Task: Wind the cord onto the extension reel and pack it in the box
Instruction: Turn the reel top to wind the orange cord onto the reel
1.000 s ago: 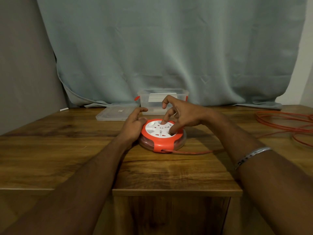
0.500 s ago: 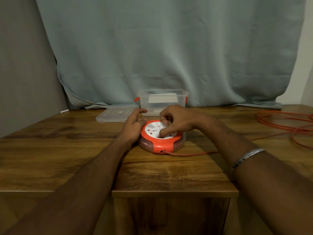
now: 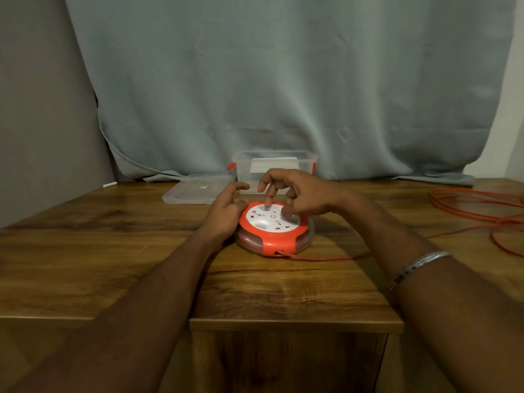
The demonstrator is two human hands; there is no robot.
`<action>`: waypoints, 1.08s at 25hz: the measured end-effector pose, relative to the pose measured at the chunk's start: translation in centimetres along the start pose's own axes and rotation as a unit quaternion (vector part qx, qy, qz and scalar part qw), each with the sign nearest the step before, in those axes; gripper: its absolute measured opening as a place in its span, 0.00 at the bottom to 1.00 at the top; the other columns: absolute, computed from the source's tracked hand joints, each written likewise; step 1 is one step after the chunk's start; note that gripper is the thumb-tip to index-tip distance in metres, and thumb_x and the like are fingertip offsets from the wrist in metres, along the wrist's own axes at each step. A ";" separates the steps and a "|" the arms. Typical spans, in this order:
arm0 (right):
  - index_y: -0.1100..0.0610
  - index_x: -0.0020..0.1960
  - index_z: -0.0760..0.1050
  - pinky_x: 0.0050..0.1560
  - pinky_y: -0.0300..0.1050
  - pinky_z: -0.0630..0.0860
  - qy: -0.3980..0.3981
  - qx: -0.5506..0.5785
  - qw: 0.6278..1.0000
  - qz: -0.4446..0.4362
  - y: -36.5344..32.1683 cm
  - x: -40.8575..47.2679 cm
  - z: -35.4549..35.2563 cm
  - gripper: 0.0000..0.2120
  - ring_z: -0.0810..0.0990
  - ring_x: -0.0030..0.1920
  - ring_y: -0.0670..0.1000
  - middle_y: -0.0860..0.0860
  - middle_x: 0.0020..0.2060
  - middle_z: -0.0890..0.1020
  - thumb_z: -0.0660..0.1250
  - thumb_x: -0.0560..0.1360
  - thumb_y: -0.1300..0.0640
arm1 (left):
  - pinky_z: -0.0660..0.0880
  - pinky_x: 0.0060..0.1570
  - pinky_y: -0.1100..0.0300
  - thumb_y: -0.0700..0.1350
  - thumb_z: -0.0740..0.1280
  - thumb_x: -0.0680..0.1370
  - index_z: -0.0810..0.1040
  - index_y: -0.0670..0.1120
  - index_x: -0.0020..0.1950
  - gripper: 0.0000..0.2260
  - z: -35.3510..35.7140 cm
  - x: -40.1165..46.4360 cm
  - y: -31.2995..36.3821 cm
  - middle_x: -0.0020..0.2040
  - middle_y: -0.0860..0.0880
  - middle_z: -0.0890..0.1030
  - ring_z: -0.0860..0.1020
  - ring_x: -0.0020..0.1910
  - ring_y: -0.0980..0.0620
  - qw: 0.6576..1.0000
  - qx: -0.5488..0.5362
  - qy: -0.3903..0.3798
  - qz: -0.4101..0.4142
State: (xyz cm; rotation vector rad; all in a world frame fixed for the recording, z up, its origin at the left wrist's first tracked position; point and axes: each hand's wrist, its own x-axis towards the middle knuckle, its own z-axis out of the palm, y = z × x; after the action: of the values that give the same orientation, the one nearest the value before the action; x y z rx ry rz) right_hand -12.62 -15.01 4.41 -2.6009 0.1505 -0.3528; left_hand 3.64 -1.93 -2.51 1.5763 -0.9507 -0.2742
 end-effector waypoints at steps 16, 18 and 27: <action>0.40 0.77 0.59 0.63 0.51 0.78 -0.029 -0.014 0.998 0.046 1.1 -0.2 -0.7 0.49 0.82 0.59 0.52 0.50 0.50 0.87 0.82 0.66 0.61 | 0.78 0.31 0.58 0.41 0.59 0.84 0.73 0.54 0.69 0.15 0.1 -0.1 0.3 0.54 0.44 0.81 0.81 0.39 0.49 1.000 0.004 0.002 -0.003; 0.42 0.72 0.67 0.58 0.52 0.79 -0.018 -0.029 0.999 0.043 0.7 -0.2 -0.5 0.42 0.84 0.54 0.54 0.51 0.47 0.87 0.83 0.66 0.58 | 0.78 0.31 0.58 0.41 0.60 0.83 0.74 0.55 0.68 0.15 0.1 -0.2 0.3 0.52 0.44 0.82 0.81 0.38 0.50 1.000 0.001 0.004 0.000; 0.53 0.40 0.81 0.30 0.33 0.69 -0.013 -0.093 0.995 0.044 0.1 0.3 0.5 0.13 0.75 0.28 0.36 0.37 0.25 0.79 0.82 0.67 0.47 | 0.82 0.37 0.51 0.42 0.60 0.83 0.74 0.59 0.64 0.14 0.1 0.0 0.2 0.50 0.47 0.82 0.84 0.42 0.47 1.000 0.003 -0.001 0.003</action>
State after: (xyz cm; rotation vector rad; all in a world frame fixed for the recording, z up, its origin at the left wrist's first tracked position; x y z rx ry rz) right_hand -12.15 -14.89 4.01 -2.7704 0.3012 -0.2861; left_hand 3.49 -1.99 -2.41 1.5790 -0.9581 -0.2699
